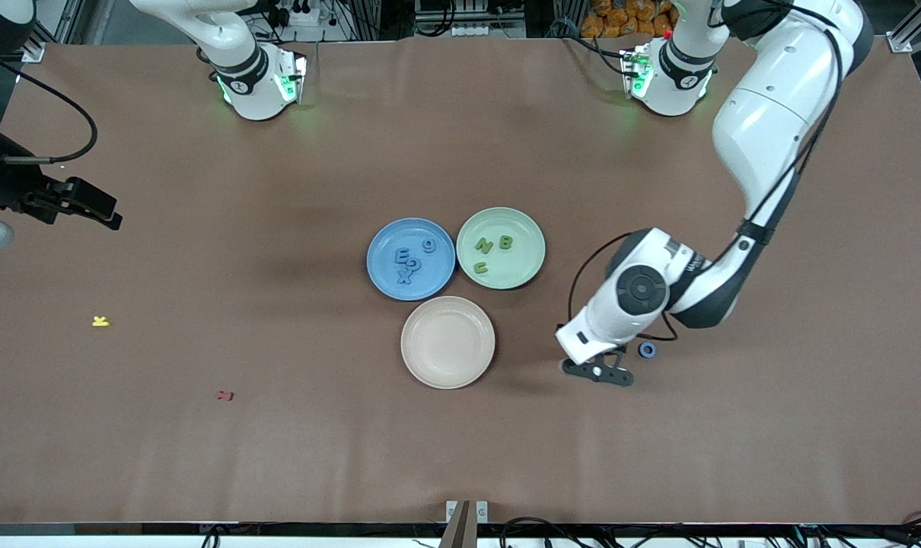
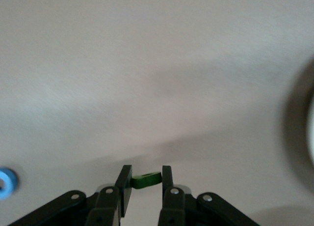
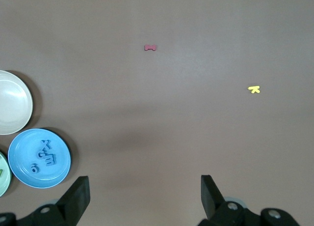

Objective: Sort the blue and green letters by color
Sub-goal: 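Carry the green piece onto the green plate and open the left gripper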

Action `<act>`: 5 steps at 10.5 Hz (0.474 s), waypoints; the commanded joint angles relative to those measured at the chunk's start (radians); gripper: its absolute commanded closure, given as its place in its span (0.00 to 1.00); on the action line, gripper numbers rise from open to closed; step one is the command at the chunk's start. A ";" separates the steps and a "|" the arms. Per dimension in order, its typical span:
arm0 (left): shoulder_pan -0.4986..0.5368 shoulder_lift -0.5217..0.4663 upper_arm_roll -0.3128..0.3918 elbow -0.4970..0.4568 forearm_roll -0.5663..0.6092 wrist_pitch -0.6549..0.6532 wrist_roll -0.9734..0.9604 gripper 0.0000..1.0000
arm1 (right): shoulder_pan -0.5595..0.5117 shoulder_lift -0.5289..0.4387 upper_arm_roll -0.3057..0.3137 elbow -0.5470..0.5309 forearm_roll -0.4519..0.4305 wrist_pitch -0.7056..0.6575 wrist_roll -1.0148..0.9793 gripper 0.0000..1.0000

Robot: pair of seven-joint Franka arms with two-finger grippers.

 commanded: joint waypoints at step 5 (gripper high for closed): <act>-0.094 -0.052 -0.130 -0.013 -0.090 -0.227 -0.356 1.00 | -0.008 -0.006 0.003 -0.006 0.012 -0.017 -0.044 0.00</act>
